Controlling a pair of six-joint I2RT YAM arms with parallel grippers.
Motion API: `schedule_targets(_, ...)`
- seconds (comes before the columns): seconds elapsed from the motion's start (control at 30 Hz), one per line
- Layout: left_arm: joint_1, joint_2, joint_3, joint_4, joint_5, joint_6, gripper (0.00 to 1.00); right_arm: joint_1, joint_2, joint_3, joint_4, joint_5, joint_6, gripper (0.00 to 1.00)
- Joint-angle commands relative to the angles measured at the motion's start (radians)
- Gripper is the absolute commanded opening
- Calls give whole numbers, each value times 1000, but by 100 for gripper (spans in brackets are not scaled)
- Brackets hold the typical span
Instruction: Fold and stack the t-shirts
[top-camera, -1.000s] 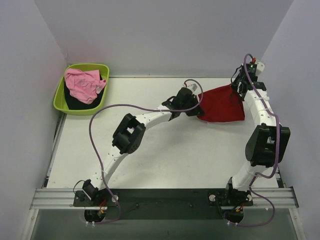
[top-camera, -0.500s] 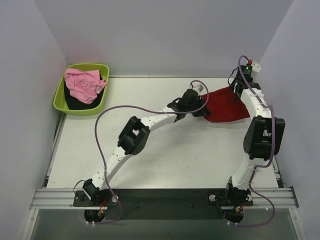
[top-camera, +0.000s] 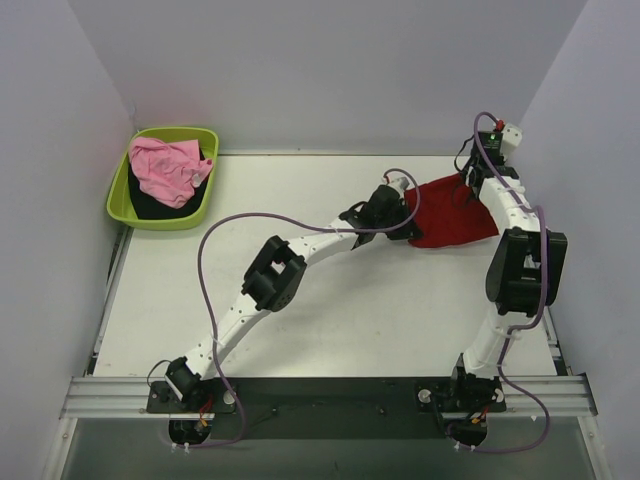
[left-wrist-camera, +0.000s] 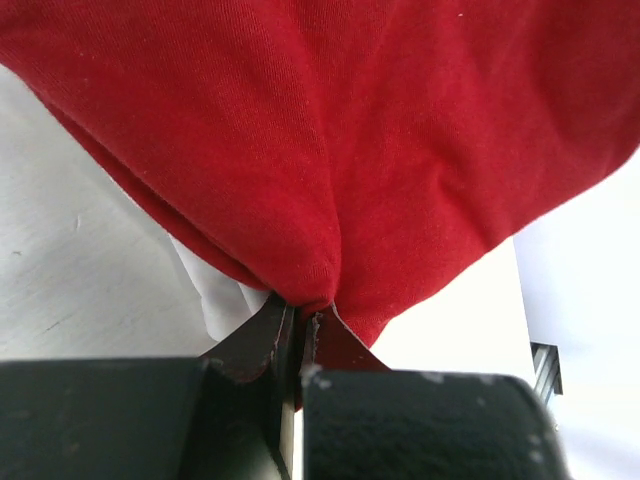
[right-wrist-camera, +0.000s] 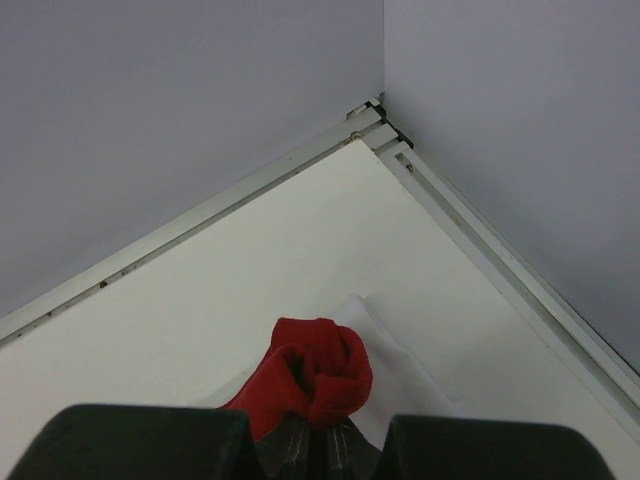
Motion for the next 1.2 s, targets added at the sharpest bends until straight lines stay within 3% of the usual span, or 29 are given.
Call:
schedule_targets(0.0, -1, -11, 9, -1, -15, 30, 0, -3, -8, 15, 108, 68, -10, 0)
schedule_targets(0.2, 13, -47, -62, 46, -23, 16, 0, 2, -8, 1, 137, 83, -16, 0)
schedule_targets(0.27, 14, -50, -77, 61, -21, 8, 8, 3, -10, -2, 137, 89, -16, 0)
schedule_targets(0.33, 16, -54, -91, 69, -21, 7, 42, 3, -7, -4, 138, 97, -18, 0)
schedule_targets(0.37, 16, -56, -97, 71, -23, 5, 54, 3, -5, -2, 132, 103, -16, 0)
schedule_targets(0.4, 16, -62, -105, 71, -24, 4, 77, 2, -2, 1, 123, 108, -15, 5)
schedule_targets(0.43, 18, -66, -124, 103, -27, 2, 85, -1, 2, 2, 119, 111, -12, 10)
schedule_targets(0.47, 18, -71, -138, 107, -30, 2, 88, -1, 6, 1, 119, 112, -10, 15)
schedule_targets(0.5, 18, -86, -152, 115, -33, 1, 88, -1, 7, -2, 120, 114, -10, 27)
schedule_targets(0.6, 22, -122, -218, 152, -40, -2, 90, 0, 1, -24, 145, 117, -7, 44)
schedule_targets(0.73, 31, -175, -304, 190, -44, 8, 92, 3, -7, -25, 152, 126, -12, 54)
schedule_targets(0.77, 39, -186, -319, 195, -43, 8, 92, 2, -11, -27, 157, 126, -13, 64)
schedule_targets(0.93, 62, -307, -528, 285, -44, 8, 93, 14, -45, -65, 181, 144, -22, 72)
schedule_targets(1.0, 71, -385, -644, 318, -56, 13, 93, 40, -79, -103, 223, 149, -41, 91)
schedule_targets(1.17, 96, -555, -801, 298, -98, 47, 93, 156, -109, -116, 218, 181, -96, 93)
